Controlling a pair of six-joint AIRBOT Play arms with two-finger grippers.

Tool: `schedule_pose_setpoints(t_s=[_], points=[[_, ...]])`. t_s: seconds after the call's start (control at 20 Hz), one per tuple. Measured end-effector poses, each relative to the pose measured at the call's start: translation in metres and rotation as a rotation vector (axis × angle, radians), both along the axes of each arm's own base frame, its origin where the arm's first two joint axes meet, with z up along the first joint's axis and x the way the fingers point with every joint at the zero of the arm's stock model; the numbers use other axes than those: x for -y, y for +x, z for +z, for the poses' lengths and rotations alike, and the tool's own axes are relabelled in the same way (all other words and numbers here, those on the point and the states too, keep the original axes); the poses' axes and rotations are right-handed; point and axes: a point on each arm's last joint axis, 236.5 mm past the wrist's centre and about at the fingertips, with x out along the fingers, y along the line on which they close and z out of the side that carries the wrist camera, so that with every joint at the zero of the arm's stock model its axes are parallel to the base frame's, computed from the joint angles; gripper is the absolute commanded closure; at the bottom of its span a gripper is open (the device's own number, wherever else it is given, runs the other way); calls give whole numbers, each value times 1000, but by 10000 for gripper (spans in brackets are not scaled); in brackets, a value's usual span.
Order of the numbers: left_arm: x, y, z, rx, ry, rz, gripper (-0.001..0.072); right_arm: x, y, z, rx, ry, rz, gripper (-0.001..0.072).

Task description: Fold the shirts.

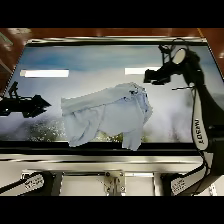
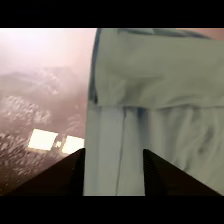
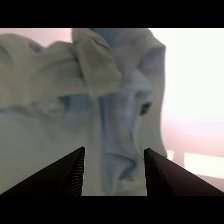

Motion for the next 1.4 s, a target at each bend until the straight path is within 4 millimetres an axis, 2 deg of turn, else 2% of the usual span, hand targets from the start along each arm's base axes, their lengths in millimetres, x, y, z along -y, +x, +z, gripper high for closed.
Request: schedule_pose_setpoints(t_s=[0.1,0.15,0.2,0.25,0.35,0.45,0.6,0.75,0.8,0.95,1.2,1.4], points=[[-3,-36,-10,-110,16,-73,328,46,-29,-2,-113,-60,-24,217],[2,-55,-17,-162,12,-111,258,62,-45,-4,-175,-53,-45,206],[11,-73,-25,-207,2,-147,112,69,-58,-7,-227,-28,-56,206],[23,-89,-34,-244,-12,-178,37,67,-70,-11,-278,25,-62,206],[53,-115,-52,-290,-53,-240,37,60,-87,-18,-350,113,-67,206],[84,-132,-67,-302,-94,-282,37,50,-97,-28,-391,167,-64,206],[127,-141,-80,-269,-130,-331,39,34,-99,-40,-399,208,-59,206],[154,-144,-88,-237,-117,-376,47,23,-97,-49,-387,219,-51,206],[158,-146,-90,-240,-104,-380,47,20,-97,-51,-385,218,-46,206],[150,-151,-92,-247,-51,-378,47,22,-99,-56,-390,205,-34,206],[117,-158,-78,-229,16,-330,46,35,-109,-63,-421,137,-12,206],[110,-174,-90,-267,-2,-260,45,38,-110,-64,-423,119,-8,206]])
